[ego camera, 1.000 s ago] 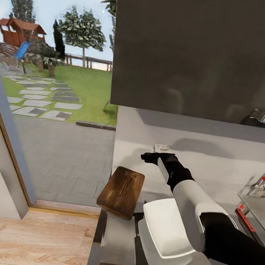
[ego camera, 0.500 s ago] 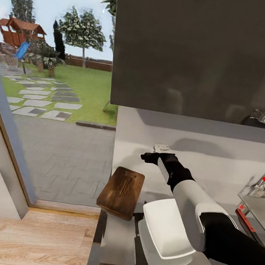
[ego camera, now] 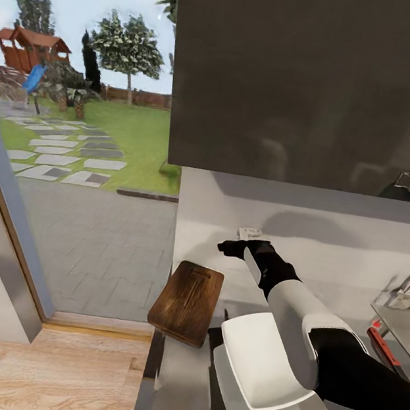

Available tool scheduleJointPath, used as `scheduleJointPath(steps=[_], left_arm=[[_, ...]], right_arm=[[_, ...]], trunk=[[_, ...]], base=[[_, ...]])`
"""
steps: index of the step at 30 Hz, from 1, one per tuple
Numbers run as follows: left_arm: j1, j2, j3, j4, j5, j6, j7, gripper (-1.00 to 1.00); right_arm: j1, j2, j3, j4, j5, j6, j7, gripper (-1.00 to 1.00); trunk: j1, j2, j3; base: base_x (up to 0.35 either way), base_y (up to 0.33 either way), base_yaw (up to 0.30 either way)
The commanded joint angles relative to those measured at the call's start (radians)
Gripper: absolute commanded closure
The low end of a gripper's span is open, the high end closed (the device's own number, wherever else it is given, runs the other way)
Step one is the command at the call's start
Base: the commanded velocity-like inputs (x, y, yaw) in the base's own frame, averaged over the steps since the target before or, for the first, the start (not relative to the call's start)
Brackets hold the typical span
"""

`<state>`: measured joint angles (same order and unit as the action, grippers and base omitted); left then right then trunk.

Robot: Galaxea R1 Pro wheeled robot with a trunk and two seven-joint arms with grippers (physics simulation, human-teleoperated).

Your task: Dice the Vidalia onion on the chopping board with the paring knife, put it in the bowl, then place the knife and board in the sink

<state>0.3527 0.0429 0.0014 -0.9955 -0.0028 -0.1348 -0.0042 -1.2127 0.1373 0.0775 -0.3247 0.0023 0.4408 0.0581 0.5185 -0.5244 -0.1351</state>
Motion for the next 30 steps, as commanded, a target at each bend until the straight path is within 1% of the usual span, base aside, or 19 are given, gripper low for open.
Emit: scheduleJointPath(steps=[1, 7, 14, 20, 25, 30], left_arm=[[0.000, 0.000, 0.000, -0.001, 0.000, -0.002, 0.000, -1.00], [0.000, 0.000, 0.000, 0.000, 0.000, -0.002, 0.000, -1.00], [0.000, 0.000, 0.000, 0.000, 0.000, -0.001, 0.000, -1.00], [0.000, 0.000, 0.000, 0.003, 0.001, -0.001, 0.000, -1.00], [0.000, 0.000, 0.000, 0.003, 0.001, -0.002, 0.000, -1.00], [0.000, 0.000, 0.000, 0.003, 0.001, -0.002, 0.000, -1.00]], right_arm=[[-0.001, -0.001, 0.006, -0.001, 0.001, 0.006, 0.002, -1.00], [-0.001, 0.002, 0.007, 0.003, 0.001, 0.006, 0.002, -1.00], [-0.001, 0.010, 0.008, 0.030, 0.001, 0.006, 0.002, -1.00], [-0.001, 0.009, 0.007, 0.046, 0.000, 0.006, 0.002, -1.00], [-0.001, 0.008, 0.007, 0.073, 0.000, 0.006, 0.002, -1.00], [-0.001, 0.007, 0.007, 0.080, 0.001, 0.006, 0.002, -1.00]], trunk=[[0.000, -0.002, -0.002], [0.000, -0.002, -0.002], [0.000, -0.002, -0.002], [0.000, -0.002, -0.002], [0.000, -0.002, -0.006], [0.000, -0.002, -0.013]], base=[[0.001, 0.000, 0.000], [0.000, 0.000, 0.000], [0.000, 0.000, 0.000], [0.000, 0.000, 0.000], [0.000, 0.000, 0.000], [0.000, 0.000, 0.000]])
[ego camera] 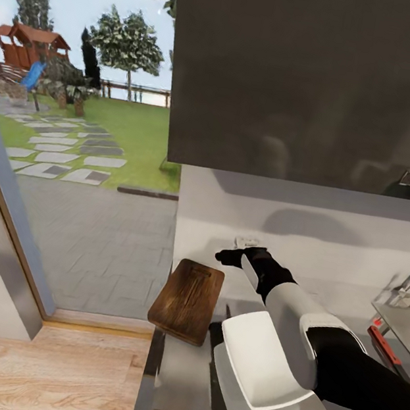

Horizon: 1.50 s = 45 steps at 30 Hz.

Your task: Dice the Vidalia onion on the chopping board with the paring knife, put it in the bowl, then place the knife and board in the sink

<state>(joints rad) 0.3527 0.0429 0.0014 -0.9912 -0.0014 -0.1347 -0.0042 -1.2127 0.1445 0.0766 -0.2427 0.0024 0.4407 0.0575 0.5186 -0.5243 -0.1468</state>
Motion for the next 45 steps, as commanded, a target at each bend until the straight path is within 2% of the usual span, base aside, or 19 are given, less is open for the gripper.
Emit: scheduleJointPath(steps=[1, 45], left_arm=[[0.000, 0.000, 0.000, -0.001, 0.000, -0.002, 0.000, -1.00], [0.000, 0.000, 0.000, 0.000, -0.001, -0.002, 0.000, -1.00]], right_arm=[[-0.001, -0.001, 0.008, 0.000, 0.001, 0.006, 0.002, -1.00], [-0.001, 0.000, 0.008, 0.002, 0.001, 0.006, 0.002, -1.00]], trunk=[[0.000, -0.002, -0.003], [0.000, -0.002, -0.072]], base=[[0.000, 0.000, 0.000], [0.024, 0.000, 0.000]])
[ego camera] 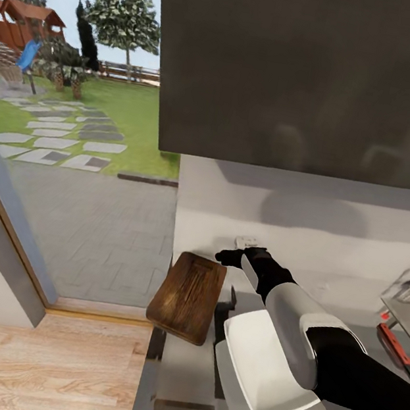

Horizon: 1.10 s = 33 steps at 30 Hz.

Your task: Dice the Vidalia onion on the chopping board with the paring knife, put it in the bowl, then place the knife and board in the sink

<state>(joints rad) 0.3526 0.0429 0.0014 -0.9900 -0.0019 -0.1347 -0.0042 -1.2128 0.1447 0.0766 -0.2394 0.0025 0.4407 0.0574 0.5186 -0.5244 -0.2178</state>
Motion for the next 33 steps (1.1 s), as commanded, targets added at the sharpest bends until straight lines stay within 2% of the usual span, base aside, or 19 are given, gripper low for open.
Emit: scheduleJointPath(steps=[1, 17, 33], left_arm=[[0.000, 0.000, 0.000, -0.001, -0.001, -0.002, 0.000, -1.00], [0.000, 0.000, 0.000, -0.001, -0.001, -0.002, 0.000, -1.00], [0.000, 0.000, 0.000, 0.000, 0.000, -0.002, 0.000, -1.00]], right_arm=[[-0.001, -0.001, 0.008, -0.001, 0.001, 0.006, 0.002, -1.00], [-0.001, -0.001, 0.008, -0.002, 0.001, 0.006, 0.002, -1.00], [-0.001, 0.002, 0.008, 0.000, 0.001, 0.006, 0.003, -1.00]], trunk=[[0.000, -0.002, -0.003], [0.000, -0.002, -0.028], [0.000, -0.002, -0.054]], base=[[0.016, 0.005, 0.000], [0.079, 0.082, 0.000], [0.005, 0.006, 0.000]])
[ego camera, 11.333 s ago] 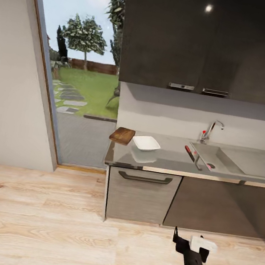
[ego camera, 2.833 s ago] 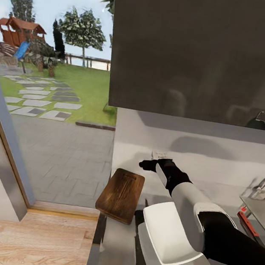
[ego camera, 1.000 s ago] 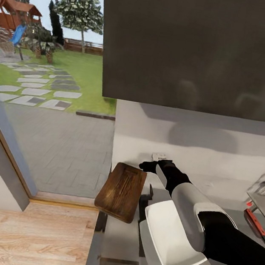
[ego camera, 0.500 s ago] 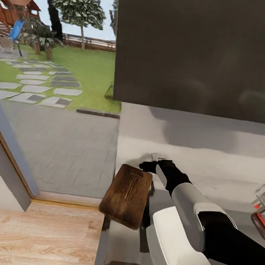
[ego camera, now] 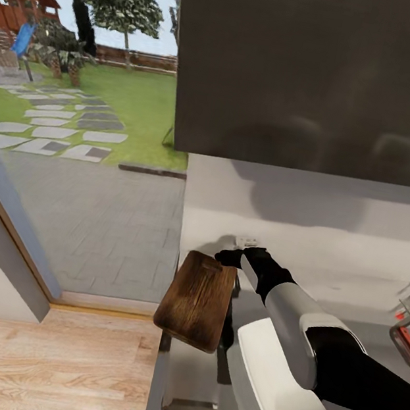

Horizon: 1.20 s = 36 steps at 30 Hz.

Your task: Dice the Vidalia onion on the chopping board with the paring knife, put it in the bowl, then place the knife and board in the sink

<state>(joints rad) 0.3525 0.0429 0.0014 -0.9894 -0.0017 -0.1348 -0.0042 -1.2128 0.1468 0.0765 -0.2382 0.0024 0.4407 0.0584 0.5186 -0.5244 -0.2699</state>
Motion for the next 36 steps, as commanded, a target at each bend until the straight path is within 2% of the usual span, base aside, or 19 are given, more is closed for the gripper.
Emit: scheduleJointPath(steps=[1, 11, 36], left_arm=[[0.000, 0.000, 0.000, -0.001, 0.000, -0.002, 0.000, -1.00], [0.000, 0.000, 0.000, -0.001, -0.001, -0.002, 0.000, -1.00], [0.000, 0.000, -0.003, 0.000, 0.000, -0.002, 0.000, -1.00]], right_arm=[[-0.001, 0.000, 0.008, -0.001, 0.001, 0.006, 0.003, -1.00], [-0.001, 0.012, 0.009, 0.000, 0.001, 0.006, 0.003, -1.00], [-0.001, 0.013, 0.009, 0.000, 0.001, 0.006, 0.003, -1.00]], trunk=[[0.000, -0.002, -0.003], [0.000, -0.002, -0.019], [0.000, -0.002, -0.058]], base=[[0.000, 0.000, 0.000], [0.000, 0.000, 0.000], [0.000, 0.000, 0.000]])
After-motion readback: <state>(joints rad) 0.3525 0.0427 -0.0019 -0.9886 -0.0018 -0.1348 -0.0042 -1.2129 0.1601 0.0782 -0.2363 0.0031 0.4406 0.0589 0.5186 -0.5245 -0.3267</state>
